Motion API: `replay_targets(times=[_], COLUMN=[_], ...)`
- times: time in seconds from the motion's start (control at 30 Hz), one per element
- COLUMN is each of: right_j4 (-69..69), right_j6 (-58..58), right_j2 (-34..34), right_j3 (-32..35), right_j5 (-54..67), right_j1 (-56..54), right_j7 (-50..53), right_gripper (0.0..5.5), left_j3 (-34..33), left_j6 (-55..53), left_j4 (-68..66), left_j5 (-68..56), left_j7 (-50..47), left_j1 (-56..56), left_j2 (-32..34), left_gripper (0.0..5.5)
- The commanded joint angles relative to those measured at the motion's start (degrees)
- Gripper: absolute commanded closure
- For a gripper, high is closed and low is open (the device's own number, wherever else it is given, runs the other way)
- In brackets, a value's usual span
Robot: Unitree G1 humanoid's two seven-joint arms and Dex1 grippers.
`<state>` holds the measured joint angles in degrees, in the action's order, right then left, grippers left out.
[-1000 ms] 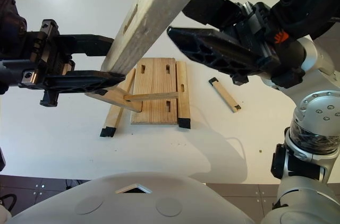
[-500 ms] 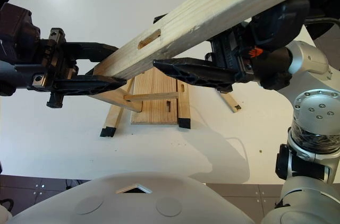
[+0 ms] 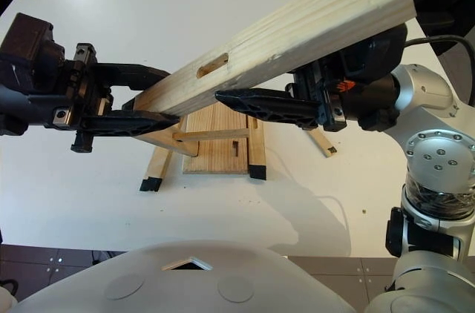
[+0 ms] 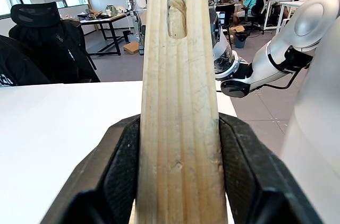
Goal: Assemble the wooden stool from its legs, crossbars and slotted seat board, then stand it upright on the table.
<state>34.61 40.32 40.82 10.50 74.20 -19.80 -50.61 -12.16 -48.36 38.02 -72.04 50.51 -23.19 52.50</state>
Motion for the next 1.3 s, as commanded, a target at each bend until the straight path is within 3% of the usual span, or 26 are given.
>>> replay_targets(times=[0.03,0.07,0.23,0.43,0.67,0.87,1.1,1.3], right_j4=[0.47,0.30,-0.52,-3.35,-11.65,-17.26,-17.55,-17.26], right_j6=[-1.10,-1.11,-1.56,-2.69,-5.68,-7.22,-14.33,-18.04], right_j2=[-0.40,-0.73,-1.40,-0.64,4.91,9.98,13.43,14.07], right_j3=[0.83,0.99,0.68,1.80,4.02,4.17,-2.18,-6.43], right_j5=[-0.17,0.50,0.26,-2.37,-13.49,-21.23,-34.10,-39.60], right_j1=[-0.44,-0.94,-2.70,-4.49,-6.17,-2.09,5.92,9.23], right_j7=[0.57,1.20,1.79,2.03,-3.10,-10.19,-19.27,-24.13], right_gripper=[3.49,3.49,3.49,3.49,3.49,3.49,3.49,3.49], left_j3=[0.18,-0.13,-0.33,-3.41,-2.23,-0.58,5.58,7.73], left_j6=[-0.32,-0.37,0.31,0.20,2.29,10.55,24.40,27.33], left_j4=[-1.85,-2.63,-5.38,-9.78,-13.34,-18.18,-20.88,-19.04], left_j5=[0.68,-0.83,-3.52,-13.34,-0.05,17.95,37.60,41.97], left_j7=[-2.46,-3.20,-7.68,-12.53,-8.66,2.22,10.25,10.69], left_j1=[-1.07,-1.77,-5.79,-10.35,-4.32,6.91,21.13,26.14], left_j2=[0.25,-0.32,-2.15,-3.60,-2.51,1.38,2.66,0.48], left_gripper=[3.49,3.12,2.41,2.24,2.24,2.24,2.24,2.24])
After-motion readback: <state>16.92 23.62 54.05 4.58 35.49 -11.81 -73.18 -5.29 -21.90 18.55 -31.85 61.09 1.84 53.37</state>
